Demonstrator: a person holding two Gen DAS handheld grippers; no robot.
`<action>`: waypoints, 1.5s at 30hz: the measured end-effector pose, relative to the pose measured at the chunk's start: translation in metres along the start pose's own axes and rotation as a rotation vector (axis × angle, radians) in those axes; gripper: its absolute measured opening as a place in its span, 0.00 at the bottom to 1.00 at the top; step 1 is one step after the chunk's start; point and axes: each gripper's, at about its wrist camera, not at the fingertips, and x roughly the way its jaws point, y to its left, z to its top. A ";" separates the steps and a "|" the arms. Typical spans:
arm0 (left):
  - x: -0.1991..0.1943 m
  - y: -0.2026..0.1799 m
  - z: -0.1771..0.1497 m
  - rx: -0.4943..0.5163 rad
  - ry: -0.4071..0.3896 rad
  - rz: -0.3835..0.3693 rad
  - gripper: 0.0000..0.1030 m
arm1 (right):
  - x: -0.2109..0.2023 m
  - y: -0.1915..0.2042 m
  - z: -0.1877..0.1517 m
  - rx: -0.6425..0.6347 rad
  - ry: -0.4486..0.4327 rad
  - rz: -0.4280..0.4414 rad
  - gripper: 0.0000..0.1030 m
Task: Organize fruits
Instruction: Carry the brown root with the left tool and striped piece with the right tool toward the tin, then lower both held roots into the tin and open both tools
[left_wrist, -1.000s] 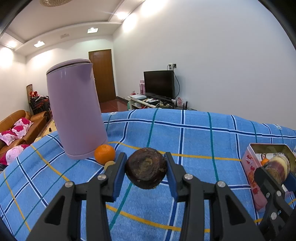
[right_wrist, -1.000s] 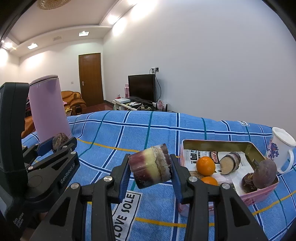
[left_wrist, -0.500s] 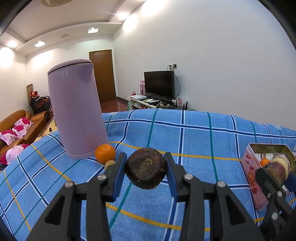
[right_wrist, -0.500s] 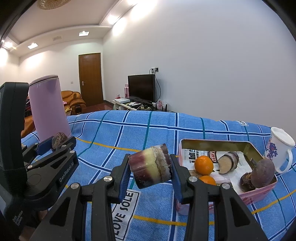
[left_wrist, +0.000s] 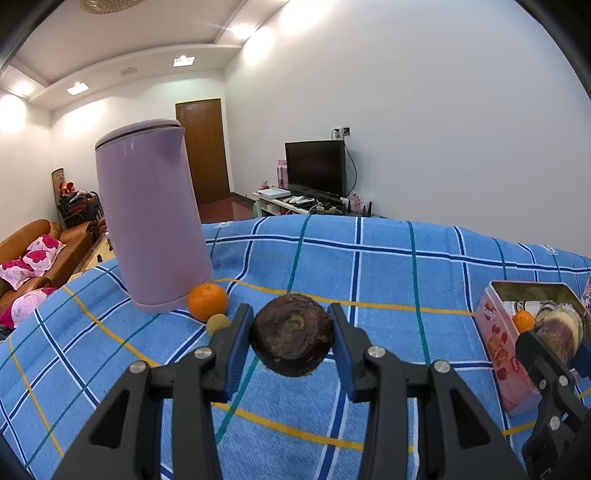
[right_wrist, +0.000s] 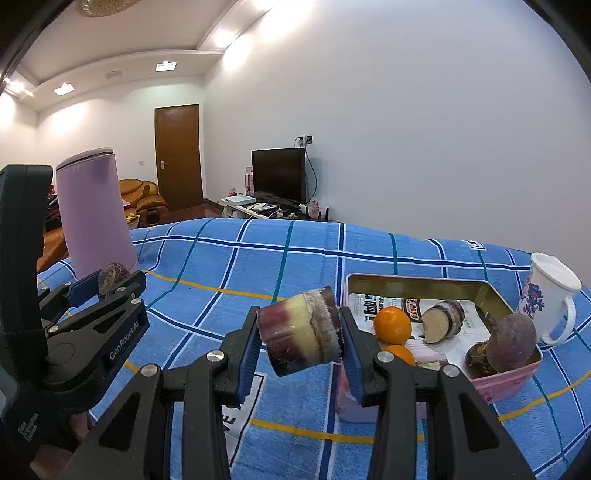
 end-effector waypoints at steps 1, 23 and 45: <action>-0.001 -0.001 0.000 0.002 0.001 -0.001 0.42 | 0.000 0.000 0.000 -0.002 -0.001 -0.001 0.41; -0.012 -0.017 -0.005 0.038 0.002 -0.013 0.42 | -0.015 -0.019 -0.005 -0.039 -0.009 -0.021 0.41; -0.026 -0.059 -0.010 0.135 0.008 -0.095 0.42 | -0.030 -0.066 -0.011 -0.047 -0.014 -0.087 0.41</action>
